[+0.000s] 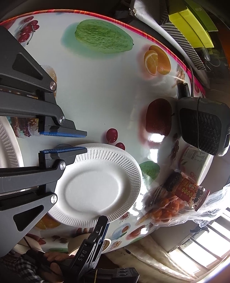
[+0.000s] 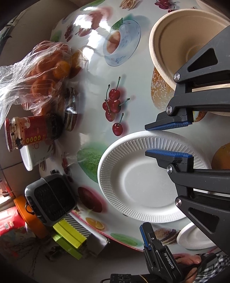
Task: Organize plates and bowls
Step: 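Lift the gripped white plate with the left tool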
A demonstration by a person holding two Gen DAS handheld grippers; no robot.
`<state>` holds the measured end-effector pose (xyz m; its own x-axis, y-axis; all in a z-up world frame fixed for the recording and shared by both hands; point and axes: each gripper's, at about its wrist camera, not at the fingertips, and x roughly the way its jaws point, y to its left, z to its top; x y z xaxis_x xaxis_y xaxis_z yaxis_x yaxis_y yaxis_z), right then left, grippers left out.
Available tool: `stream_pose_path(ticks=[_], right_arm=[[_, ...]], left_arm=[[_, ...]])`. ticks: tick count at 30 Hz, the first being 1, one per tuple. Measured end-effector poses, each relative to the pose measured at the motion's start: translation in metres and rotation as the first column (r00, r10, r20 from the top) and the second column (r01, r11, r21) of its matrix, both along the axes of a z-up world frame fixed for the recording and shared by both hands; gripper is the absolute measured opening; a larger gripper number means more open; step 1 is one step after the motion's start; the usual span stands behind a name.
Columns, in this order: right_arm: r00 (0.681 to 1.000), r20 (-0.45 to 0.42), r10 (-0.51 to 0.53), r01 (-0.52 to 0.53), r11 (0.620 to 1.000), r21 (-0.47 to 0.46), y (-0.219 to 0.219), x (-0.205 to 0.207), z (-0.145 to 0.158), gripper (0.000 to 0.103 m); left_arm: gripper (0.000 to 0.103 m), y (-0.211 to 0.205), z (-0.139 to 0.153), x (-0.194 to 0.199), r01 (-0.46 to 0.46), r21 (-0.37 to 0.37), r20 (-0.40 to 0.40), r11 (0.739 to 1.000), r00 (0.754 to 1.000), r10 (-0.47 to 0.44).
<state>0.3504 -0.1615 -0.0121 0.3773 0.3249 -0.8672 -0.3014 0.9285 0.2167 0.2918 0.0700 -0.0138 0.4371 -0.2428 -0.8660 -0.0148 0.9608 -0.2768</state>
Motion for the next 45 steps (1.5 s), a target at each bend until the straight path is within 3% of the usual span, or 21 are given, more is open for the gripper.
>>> stream_pose_path(ticks=[18,26,45], right_arm=[[1.0,-0.002,0.0,0.0,1.0,0.002,0.001,0.0,0.0,0.021],[1.0,-0.005,-0.005,0.005,1.0,-0.002,0.002,0.001,-0.001,0.021],[1.0,-0.009,-0.023,0.023,1.0,0.006,0.0,0.001,-0.003,0.021]], left_arm=[[0.009,-0.002,-0.001,0.002,-0.007,-0.041,-0.004,0.999,1.0,0.006],[0.012,0.011,-0.006,0.004,-0.034,-0.161,-0.037,0.986,0.999,0.029],[0.012,0.008,-0.002,0.002,-0.047,-0.153,-0.034,0.987,0.999,0.042]])
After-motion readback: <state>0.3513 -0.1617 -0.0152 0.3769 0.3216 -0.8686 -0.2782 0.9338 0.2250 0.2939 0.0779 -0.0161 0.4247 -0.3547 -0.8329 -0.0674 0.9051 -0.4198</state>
